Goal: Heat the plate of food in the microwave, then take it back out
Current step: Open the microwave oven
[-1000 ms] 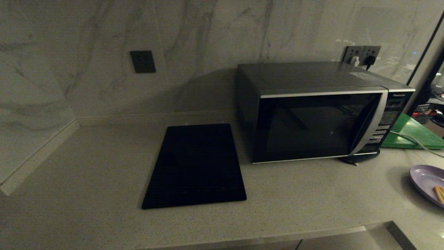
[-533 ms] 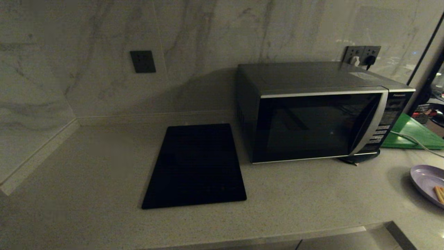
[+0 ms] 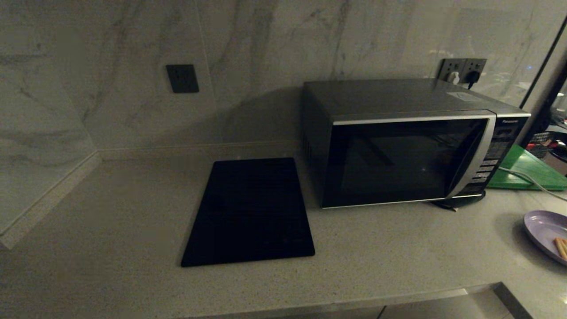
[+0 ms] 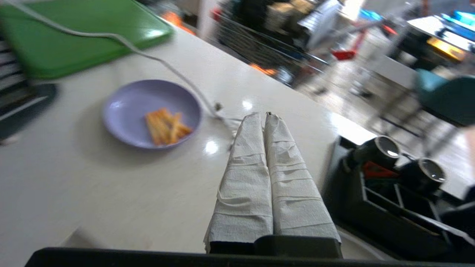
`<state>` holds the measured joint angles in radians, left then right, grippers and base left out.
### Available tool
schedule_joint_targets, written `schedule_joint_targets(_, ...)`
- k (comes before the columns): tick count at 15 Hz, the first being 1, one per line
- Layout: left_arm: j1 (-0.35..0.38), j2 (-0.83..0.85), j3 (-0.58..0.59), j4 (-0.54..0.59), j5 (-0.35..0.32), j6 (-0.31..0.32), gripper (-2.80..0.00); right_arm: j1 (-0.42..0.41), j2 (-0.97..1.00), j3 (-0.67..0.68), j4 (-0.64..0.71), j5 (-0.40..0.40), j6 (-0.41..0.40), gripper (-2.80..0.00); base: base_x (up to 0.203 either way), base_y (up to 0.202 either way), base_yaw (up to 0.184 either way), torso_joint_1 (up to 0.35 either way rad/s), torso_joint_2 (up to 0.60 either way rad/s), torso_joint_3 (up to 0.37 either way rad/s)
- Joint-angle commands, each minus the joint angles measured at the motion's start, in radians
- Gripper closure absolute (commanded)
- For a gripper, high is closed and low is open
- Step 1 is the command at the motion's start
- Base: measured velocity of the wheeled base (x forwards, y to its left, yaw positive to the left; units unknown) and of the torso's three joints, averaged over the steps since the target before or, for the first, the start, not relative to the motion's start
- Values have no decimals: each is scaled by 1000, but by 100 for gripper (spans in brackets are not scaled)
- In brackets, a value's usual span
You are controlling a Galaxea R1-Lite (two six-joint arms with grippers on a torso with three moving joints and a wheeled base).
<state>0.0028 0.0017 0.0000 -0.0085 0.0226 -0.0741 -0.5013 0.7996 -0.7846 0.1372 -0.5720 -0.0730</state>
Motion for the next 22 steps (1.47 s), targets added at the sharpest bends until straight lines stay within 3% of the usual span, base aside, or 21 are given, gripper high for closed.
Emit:
schedule_joint_targets(1, 0, 0, 0, 0, 0, -1, 0, 5, 216, -11, -87, -42, -5, 0, 0, 0, 0, 0, 0, 0)
schedule_joint_targets(3, 0, 0, 0, -1, 0, -1, 0, 27, 344, -14, -192, -91, -8, -10, 0, 0, 0, 0, 0, 0)
schedule_joint_targets(4, 0, 0, 0, -1, 0, -1, 0, 35, 405, -8, -248, -119, -10, -280, 0, 0, 0, 0, 0, 0)
schedule_joint_targets(8, 0, 0, 0, -1, 0, -1, 0, 64, 619, 9, -449, -160, -15, -280, 0, 0, 0, 0, 0, 0)
schedule_joint_targets(11, 0, 0, 0, 1, 0, -1, 0, 155, 750, 7, -558, -256, 1, -280, 0, 0, 0, 0, 0, 0)
schedule_joint_targets(13, 0, 0, 0, 0, 0, -1, 0, 218, 866, 7, -769, -356, 12, -280, 0, 0, 0, 0, 0, 0)
schedule_joint_targets(16, 0, 0, 0, -1, 0, -1, 0, 347, 1028, 9, -1129, -567, 16, -280, 0, 0, 0, 0, 0, 0)
schedule_joint_targets(17, 0, 0, 0, -1, 0, -1, 0, 392, 1054, 13, -1189, -634, 14, -280, 0, 0, 0, 0, 0, 0)
schedule_joint_targets(19, 0, 0, 0, -1, 0, -1, 0, 477, 1060, 29, -1212, -711, 8, -280, 0, 0, 0, 0, 0, 0)
schedule_joint_targets(22, 0, 0, 0, -1, 0, -1, 0, 589, 1045, 41, -1241, -736, 8, -280, 0, 0, 0, 0, 0, 0)
